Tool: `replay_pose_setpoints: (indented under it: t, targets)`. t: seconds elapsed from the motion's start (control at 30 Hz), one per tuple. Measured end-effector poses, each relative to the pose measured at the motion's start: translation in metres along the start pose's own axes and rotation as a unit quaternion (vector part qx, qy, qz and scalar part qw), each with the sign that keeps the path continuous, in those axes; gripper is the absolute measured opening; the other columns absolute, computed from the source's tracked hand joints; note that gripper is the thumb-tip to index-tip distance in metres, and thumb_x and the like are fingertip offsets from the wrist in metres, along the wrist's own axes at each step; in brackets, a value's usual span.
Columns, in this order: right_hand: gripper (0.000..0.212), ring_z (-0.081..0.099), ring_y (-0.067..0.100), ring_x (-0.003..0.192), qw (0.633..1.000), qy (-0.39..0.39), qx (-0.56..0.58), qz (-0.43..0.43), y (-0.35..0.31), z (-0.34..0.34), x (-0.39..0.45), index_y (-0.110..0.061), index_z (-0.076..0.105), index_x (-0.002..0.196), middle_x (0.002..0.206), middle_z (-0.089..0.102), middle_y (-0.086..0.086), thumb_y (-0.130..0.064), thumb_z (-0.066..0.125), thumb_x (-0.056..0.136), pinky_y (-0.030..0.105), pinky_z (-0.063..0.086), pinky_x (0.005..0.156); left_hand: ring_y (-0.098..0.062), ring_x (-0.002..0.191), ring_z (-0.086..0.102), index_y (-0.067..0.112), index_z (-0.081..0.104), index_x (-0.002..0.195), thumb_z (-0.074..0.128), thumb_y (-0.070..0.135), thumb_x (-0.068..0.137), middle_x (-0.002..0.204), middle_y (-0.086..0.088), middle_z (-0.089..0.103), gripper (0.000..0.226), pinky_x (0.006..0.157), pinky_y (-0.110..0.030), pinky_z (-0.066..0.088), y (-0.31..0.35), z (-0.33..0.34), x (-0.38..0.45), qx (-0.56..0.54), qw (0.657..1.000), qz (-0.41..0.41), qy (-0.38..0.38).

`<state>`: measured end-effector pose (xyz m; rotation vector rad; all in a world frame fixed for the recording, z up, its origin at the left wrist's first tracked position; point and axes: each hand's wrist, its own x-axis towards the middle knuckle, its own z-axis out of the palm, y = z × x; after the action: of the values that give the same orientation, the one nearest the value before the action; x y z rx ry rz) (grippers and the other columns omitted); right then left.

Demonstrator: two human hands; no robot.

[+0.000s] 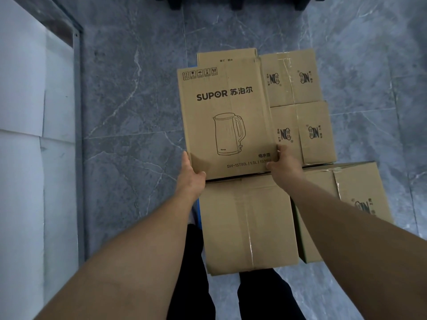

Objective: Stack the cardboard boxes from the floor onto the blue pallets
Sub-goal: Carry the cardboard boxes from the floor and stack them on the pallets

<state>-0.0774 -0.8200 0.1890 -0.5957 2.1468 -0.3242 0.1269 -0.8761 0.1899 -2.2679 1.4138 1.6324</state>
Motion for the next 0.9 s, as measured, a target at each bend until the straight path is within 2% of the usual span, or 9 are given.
replay_pose_setpoints:
  t: [0.2, 0.27, 0.33, 0.4, 0.5, 0.57, 0.67, 0.73, 0.9]
  targets:
    - [0.066, 0.039, 0.030, 0.130, 0.998, 0.000, -0.060, -0.002, -0.008, -0.016, -0.030, -0.011, 0.021, 0.147, 0.143, 0.038, 0.012, -0.007, 0.053, 0.090, 0.042, 0.035, 0.108, -0.022, 0.140, 0.025, 0.033, -0.007, 0.148, 0.048, 0.013, 0.093, 0.157, 0.001, 0.015, 0.080, 0.109, -0.032, 0.027, 0.018, -0.015, -0.020, 0.020, 1.000, 0.014, 0.004]
    - [0.063, 0.040, 0.030, 0.128, 0.998, -0.003, -0.062, -0.007, -0.011, -0.024, -0.044, -0.010, 0.024, 0.146, 0.141, 0.039, 0.012, -0.005, 0.052, 0.090, 0.041, 0.036, 0.107, -0.021, 0.140, 0.025, 0.034, -0.006, 0.148, 0.048, 0.012, 0.093, 0.157, 0.002, 0.015, 0.079, 0.104, -0.027, 0.029, 0.026, -0.020, -0.033, 0.019, 0.999, 0.025, 0.010]
    - [0.056, 0.044, 0.030, 0.123, 0.998, -0.009, -0.064, -0.014, -0.016, -0.034, -0.061, -0.009, 0.032, 0.140, 0.136, 0.044, 0.012, -0.004, 0.052, 0.088, 0.040, 0.039, 0.103, -0.019, 0.139, 0.026, 0.034, -0.004, 0.148, 0.047, 0.009, 0.092, 0.157, 0.004, 0.015, 0.080, 0.091, -0.020, 0.028, 0.032, -0.023, -0.049, 0.012, 0.999, 0.034, 0.016]
    - [0.053, 0.045, 0.030, 0.120, 0.996, -0.020, -0.082, -0.021, -0.020, -0.043, -0.080, -0.009, 0.034, 0.138, 0.133, 0.044, 0.012, -0.006, 0.051, 0.087, 0.038, 0.039, 0.099, -0.018, 0.141, 0.023, 0.033, -0.002, 0.149, 0.048, 0.007, 0.091, 0.157, 0.004, 0.014, 0.080, 0.088, -0.018, 0.027, 0.037, -0.026, -0.070, 0.004, 0.999, 0.041, 0.018]
    - [0.046, 0.046, 0.027, 0.115, 0.989, -0.044, -0.129, -0.055, -0.023, -0.057, -0.112, -0.010, 0.037, 0.133, 0.131, 0.042, 0.011, -0.010, 0.050, 0.089, 0.033, 0.039, 0.088, -0.018, 0.141, 0.022, 0.028, 0.004, 0.150, 0.053, 0.011, 0.090, 0.156, 0.002, 0.018, 0.079, 0.103, -0.022, 0.024, 0.037, -0.028, -0.111, -0.010, 0.997, 0.069, 0.020]
    - [0.043, 0.046, 0.028, 0.113, 0.984, -0.059, -0.145, -0.081, -0.025, -0.065, -0.137, -0.008, 0.038, 0.131, 0.131, 0.041, 0.012, -0.012, 0.049, 0.090, 0.032, 0.038, 0.084, -0.017, 0.139, 0.025, 0.023, 0.010, 0.150, 0.053, 0.012, 0.089, 0.154, 0.000, 0.022, 0.075, 0.105, -0.021, 0.020, 0.032, -0.031, -0.143, -0.023, 0.996, 0.087, 0.028]
    - [0.045, 0.045, 0.030, 0.118, 0.976, -0.071, -0.174, -0.114, -0.026, -0.074, -0.176, -0.006, 0.037, 0.134, 0.135, 0.040, 0.014, -0.013, 0.047, 0.090, 0.033, 0.040, 0.091, -0.017, 0.143, 0.015, 0.020, 0.008, 0.150, 0.052, 0.016, 0.091, 0.157, -0.001, 0.011, 0.074, 0.117, -0.029, 0.013, 0.018, -0.033, -0.186, -0.035, 0.997, 0.068, 0.030]
    - [0.043, 0.044, 0.030, 0.120, 0.968, -0.078, -0.187, -0.148, -0.024, -0.079, -0.202, -0.006, 0.039, 0.132, 0.133, 0.042, 0.015, -0.014, 0.046, 0.090, 0.033, 0.040, 0.093, -0.018, 0.144, 0.012, 0.020, 0.008, 0.150, 0.052, 0.019, 0.092, 0.158, -0.001, 0.008, 0.074, 0.118, -0.034, 0.013, 0.006, -0.033, -0.215, -0.034, 0.997, 0.049, 0.040]
    - [0.048, 0.043, 0.031, 0.123, 0.949, -0.085, -0.222, -0.205, -0.020, -0.088, -0.247, -0.007, 0.036, 0.136, 0.137, 0.041, 0.016, -0.013, 0.044, 0.090, 0.033, 0.039, 0.097, -0.017, 0.145, 0.008, 0.021, 0.014, 0.149, 0.048, 0.021, 0.092, 0.158, 0.000, 0.003, 0.067, 0.116, -0.032, 0.012, -0.016, -0.034, -0.269, -0.033, 0.996, 0.040, 0.072]
